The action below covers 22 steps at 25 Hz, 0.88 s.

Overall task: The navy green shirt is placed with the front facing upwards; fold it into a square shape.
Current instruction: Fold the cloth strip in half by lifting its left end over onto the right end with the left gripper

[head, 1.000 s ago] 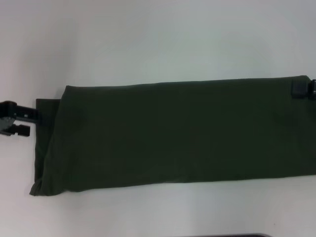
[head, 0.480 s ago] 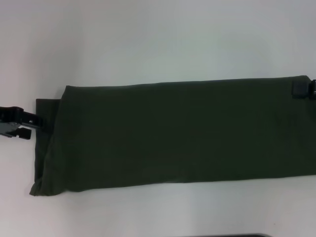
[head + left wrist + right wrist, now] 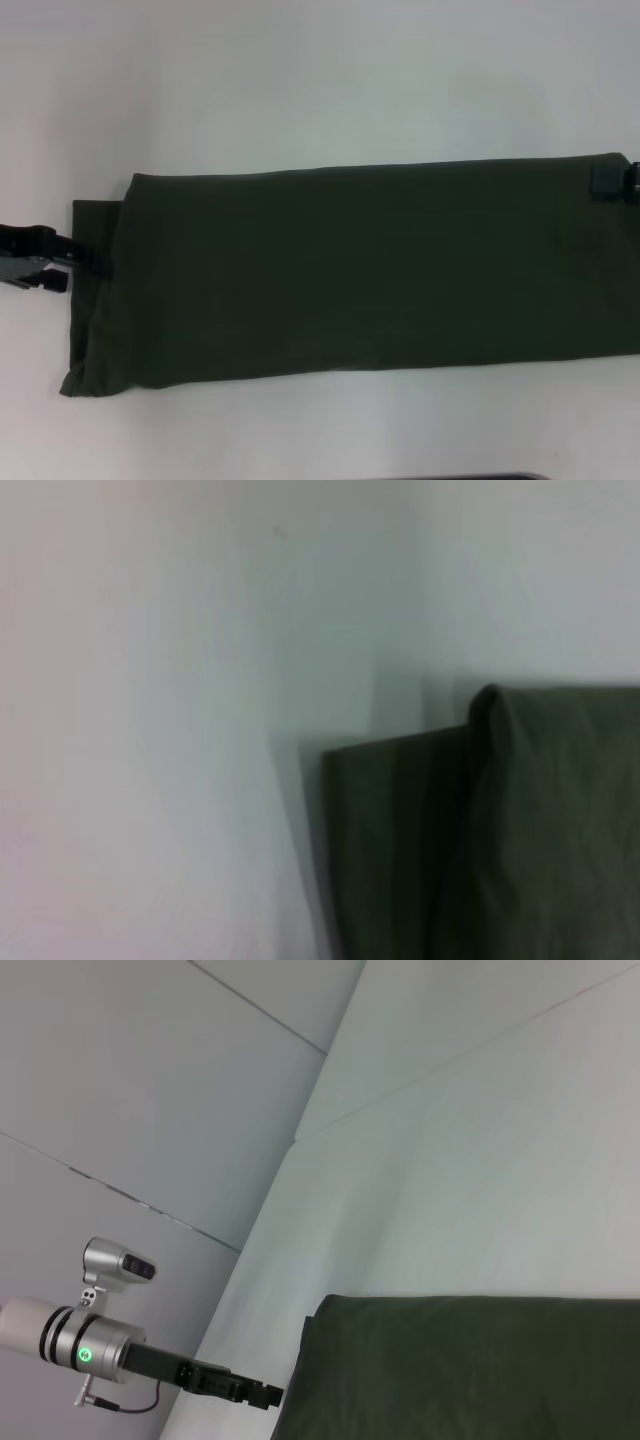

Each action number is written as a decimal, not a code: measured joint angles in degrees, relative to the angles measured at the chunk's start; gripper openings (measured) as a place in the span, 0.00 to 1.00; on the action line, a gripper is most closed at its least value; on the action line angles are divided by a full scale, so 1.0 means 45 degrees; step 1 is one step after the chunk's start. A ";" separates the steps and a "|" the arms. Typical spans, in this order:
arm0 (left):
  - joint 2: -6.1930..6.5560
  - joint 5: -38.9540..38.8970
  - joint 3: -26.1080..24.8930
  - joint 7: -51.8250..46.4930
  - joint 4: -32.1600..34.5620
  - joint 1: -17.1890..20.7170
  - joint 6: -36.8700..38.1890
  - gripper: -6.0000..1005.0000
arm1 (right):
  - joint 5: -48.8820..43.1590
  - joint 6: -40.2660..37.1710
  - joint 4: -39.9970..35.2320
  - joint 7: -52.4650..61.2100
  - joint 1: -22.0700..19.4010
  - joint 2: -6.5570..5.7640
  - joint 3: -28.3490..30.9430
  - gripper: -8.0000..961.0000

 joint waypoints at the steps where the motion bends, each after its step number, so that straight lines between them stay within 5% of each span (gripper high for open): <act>1: -0.0005 0.0071 0.0000 -0.0012 0.0022 -0.0011 -0.0076 0.79 | 0.0000 0.0000 0.0013 0.0001 0.0000 0.0001 0.0000 0.87; 22: -0.0036 0.0152 0.0099 -0.0258 0.0192 -0.0009 -0.0223 0.79 | 0.0000 0.0000 0.0099 0.0071 0.0000 -0.0007 -0.0002 0.87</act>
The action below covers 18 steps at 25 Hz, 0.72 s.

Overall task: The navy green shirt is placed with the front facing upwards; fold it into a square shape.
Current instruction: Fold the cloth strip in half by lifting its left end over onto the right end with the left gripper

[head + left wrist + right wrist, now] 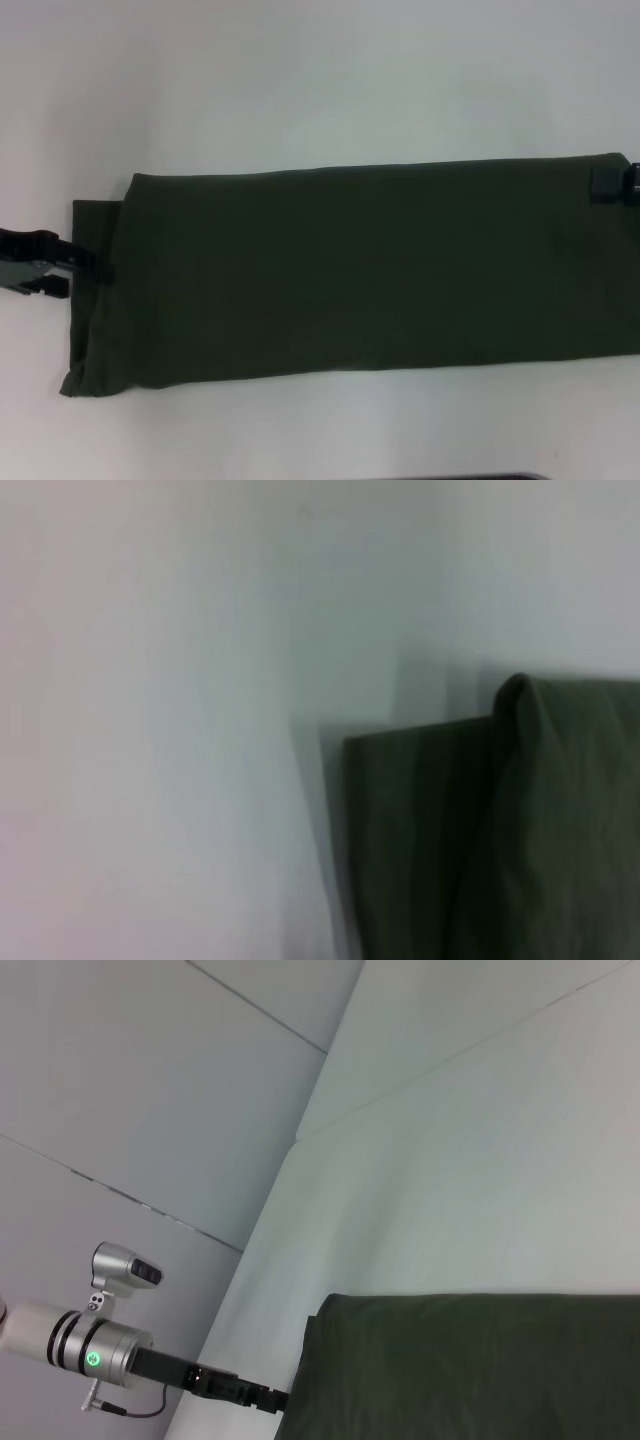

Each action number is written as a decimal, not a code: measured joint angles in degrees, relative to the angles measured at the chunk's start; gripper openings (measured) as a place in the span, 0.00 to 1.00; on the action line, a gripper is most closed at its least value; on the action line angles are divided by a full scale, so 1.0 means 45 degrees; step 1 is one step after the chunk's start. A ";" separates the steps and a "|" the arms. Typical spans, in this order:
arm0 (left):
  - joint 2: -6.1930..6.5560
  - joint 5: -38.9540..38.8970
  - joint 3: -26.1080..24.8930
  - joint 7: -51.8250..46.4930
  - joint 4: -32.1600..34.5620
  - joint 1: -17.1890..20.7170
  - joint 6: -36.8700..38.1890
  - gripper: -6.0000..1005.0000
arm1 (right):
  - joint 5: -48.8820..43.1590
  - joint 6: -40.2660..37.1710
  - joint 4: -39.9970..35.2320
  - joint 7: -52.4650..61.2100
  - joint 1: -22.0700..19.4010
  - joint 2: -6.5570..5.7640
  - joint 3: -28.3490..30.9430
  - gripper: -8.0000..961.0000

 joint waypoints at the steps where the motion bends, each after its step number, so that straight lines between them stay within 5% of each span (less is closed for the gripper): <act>1: 0.0000 0.0023 -0.0001 -0.0026 0.0000 0.0000 -0.0009 0.79 | 0.0000 0.0000 0.0000 0.0000 0.0000 -0.0004 0.0006 0.87; 18: -0.0047 0.0221 0.0002 -0.0216 0.0475 -0.0296 0.0060 0.79 | 0.0000 -0.0012 0.0001 0.0005 0.0000 -0.0010 0.0065 0.87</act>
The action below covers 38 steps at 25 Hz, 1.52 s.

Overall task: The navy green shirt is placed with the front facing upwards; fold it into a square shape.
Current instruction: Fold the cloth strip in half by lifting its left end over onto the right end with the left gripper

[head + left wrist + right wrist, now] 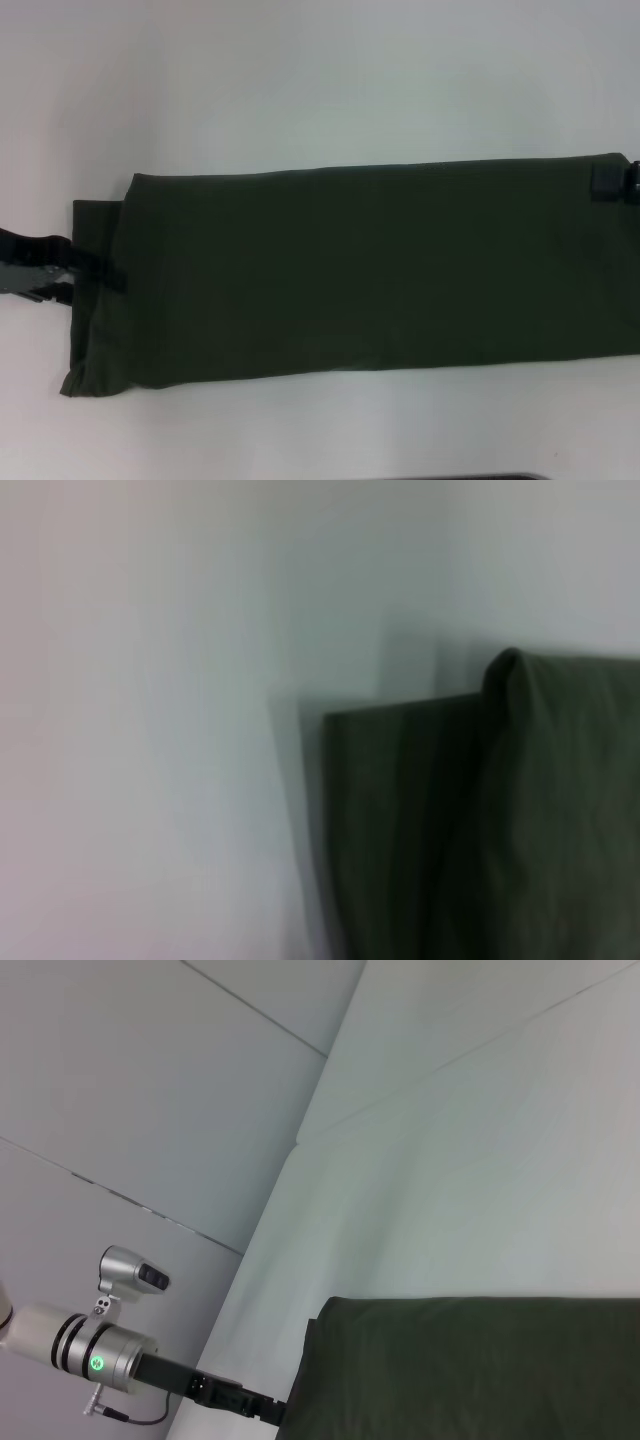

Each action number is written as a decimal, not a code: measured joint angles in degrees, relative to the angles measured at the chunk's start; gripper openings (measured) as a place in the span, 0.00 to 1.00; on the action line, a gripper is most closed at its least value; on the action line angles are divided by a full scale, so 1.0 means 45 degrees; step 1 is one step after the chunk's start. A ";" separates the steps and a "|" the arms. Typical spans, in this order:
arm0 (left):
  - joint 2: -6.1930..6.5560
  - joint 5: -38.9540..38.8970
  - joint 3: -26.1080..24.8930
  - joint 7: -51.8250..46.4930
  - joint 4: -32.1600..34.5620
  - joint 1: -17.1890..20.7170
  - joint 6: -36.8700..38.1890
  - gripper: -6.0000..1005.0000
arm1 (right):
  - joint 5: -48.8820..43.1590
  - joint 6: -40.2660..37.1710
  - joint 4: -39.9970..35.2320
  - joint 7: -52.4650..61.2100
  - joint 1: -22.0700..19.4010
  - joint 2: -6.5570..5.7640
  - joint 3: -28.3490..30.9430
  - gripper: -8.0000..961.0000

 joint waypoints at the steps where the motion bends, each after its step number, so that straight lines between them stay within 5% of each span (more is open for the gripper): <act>1: -0.0016 -0.0003 0.0000 -0.0001 0.0014 -0.0011 0.0019 0.79 | 0.0000 0.0000 0.0000 -0.0001 0.0000 0.0000 0.0000 0.87; 25: -0.0348 -0.0645 -0.0183 -0.0082 0.0483 -0.0393 0.0378 0.79 | 0.0000 -0.0152 0.0000 -0.0001 0.0000 -0.0019 0.0000 0.87; 38: -0.0282 -0.1614 -0.0364 0.0044 0.0772 -0.0459 0.1318 0.66 | 0.0000 -0.0184 0.0000 0.0035 0.0042 -0.0062 0.0000 0.87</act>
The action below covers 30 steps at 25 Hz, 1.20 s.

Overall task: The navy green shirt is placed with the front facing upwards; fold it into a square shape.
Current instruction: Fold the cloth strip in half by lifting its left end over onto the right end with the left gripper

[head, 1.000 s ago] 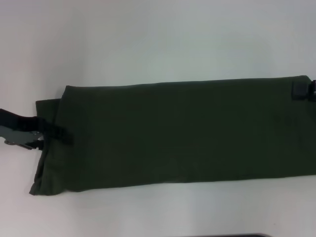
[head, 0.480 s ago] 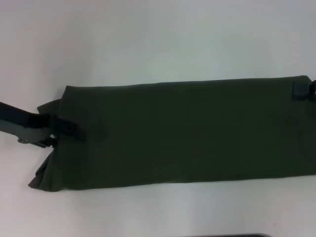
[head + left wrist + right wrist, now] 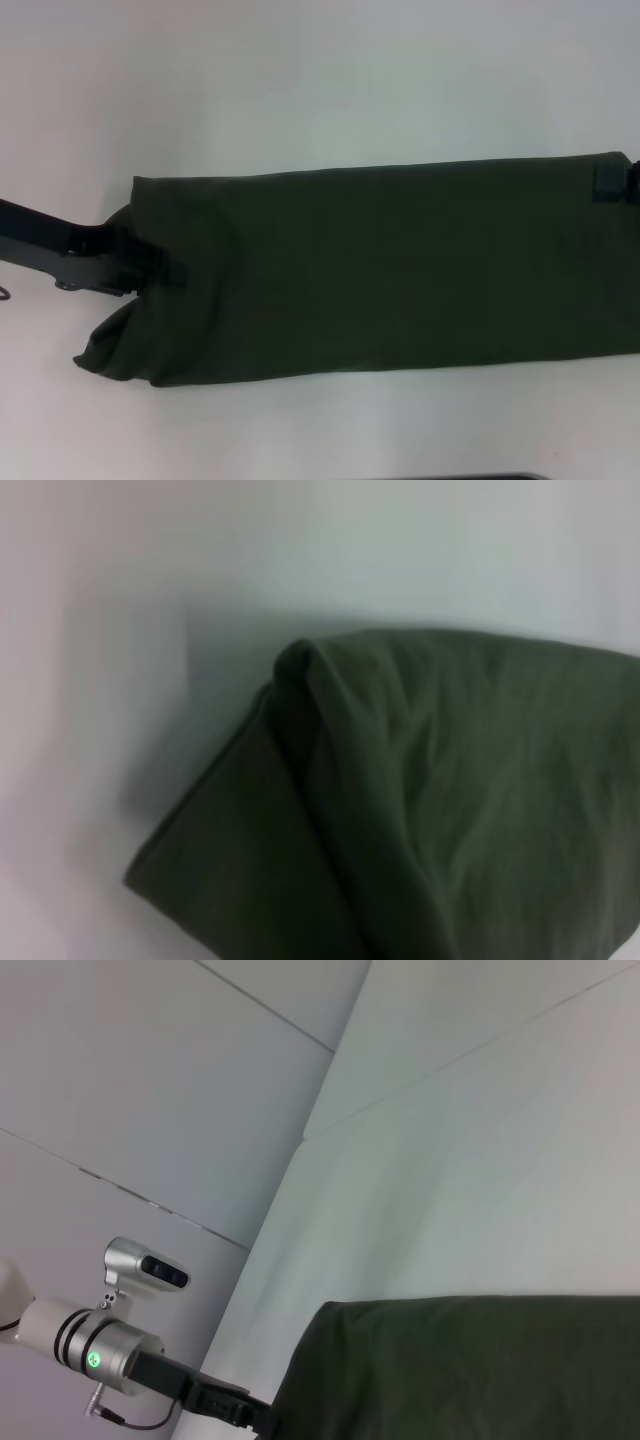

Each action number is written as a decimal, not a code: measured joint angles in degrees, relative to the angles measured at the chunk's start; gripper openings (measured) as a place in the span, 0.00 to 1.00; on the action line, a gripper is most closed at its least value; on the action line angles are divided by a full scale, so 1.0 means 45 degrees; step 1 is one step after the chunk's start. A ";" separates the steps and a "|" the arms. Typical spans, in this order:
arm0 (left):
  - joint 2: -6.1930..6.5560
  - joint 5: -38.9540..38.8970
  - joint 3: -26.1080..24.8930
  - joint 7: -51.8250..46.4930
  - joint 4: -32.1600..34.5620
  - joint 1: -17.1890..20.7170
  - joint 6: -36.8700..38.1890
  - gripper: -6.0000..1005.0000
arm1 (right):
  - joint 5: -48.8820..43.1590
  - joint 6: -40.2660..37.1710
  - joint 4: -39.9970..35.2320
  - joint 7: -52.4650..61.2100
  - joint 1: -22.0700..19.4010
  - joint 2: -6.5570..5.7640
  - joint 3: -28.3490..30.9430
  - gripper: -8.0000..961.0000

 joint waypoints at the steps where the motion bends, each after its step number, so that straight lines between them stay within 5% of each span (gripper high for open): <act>1: 0.0007 -0.0029 -0.0026 0.0022 0.0000 -0.0008 0.0060 0.64 | 0.0000 -0.0007 0.0000 0.0004 0.0004 -0.0006 0.0002 0.87; 6: 0.0021 -0.0037 -0.0006 -0.0043 0.0014 -0.0030 0.0007 0.52 | 0.0000 -0.0044 0.0000 0.0074 0.0052 -0.0035 0.0017 0.87; 16: 0.0019 0.0029 0.0017 -0.0202 0.0040 -0.0091 -0.0184 0.06 | 0.0000 -0.0097 -0.0023 0.0178 0.0082 -0.0074 0.0020 0.87; 23: 0.0137 -0.0056 -0.0083 -0.0140 -0.0008 -0.0121 0.0117 0.05 | 0.0018 -0.0094 -0.0061 0.0243 0.0118 -0.0075 0.0018 0.87; 30: 0.0779 -0.0059 -0.0126 -0.0157 -0.0030 0.0107 0.0010 0.05 | 0.0030 -0.0089 -0.0058 0.0281 0.0134 -0.0074 0.0019 0.87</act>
